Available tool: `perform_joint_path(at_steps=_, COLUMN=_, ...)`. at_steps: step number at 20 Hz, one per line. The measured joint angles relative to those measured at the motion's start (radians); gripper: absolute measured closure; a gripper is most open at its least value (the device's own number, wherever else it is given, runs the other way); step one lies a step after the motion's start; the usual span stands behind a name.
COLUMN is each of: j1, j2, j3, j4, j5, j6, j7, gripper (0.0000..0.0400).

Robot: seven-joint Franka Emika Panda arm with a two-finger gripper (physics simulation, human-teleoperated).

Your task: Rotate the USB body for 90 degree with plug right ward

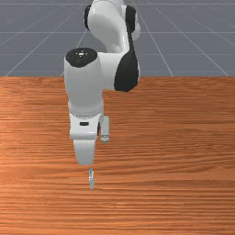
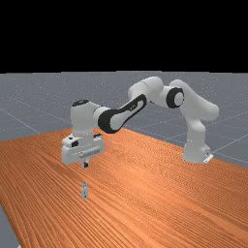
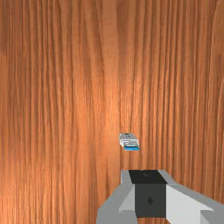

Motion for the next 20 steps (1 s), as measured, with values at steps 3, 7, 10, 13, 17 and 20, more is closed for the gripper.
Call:
perform_joint_path(at_steps=3, j1=-0.001, j2=0.1, j3=0.0, j4=0.15, j5=0.0, j6=-0.059, j7=0.002, gripper=0.04)
perform_joint_path(at_steps=7, j1=-0.001, j2=0.144, j3=0.0, j4=0.168, j5=0.0, j6=-0.043, j7=0.002, gripper=0.04)
perform_joint_path(at_steps=10, j1=0.01, j2=0.14, j3=-0.019, j4=0.133, j5=-0.023, j6=-0.01, j7=0.015, gripper=0.04)
perform_joint_path(at_steps=13, j1=-0.019, j2=0.16, j3=-0.002, j4=0.17, j5=-0.012, j6=-0.028, j7=-0.054, gripper=0.04)
perform_joint_path(at_steps=17, j1=-0.037, j2=0.179, j3=-0.009, j4=0.203, j5=-0.007, j6=-0.043, j7=-0.041, gripper=0.04)
perform_joint_path(at_steps=20, j1=-0.037, j2=0.208, j3=-0.009, j4=0.234, j5=-0.008, j6=-0.05, j7=-0.04, gripper=0.04)
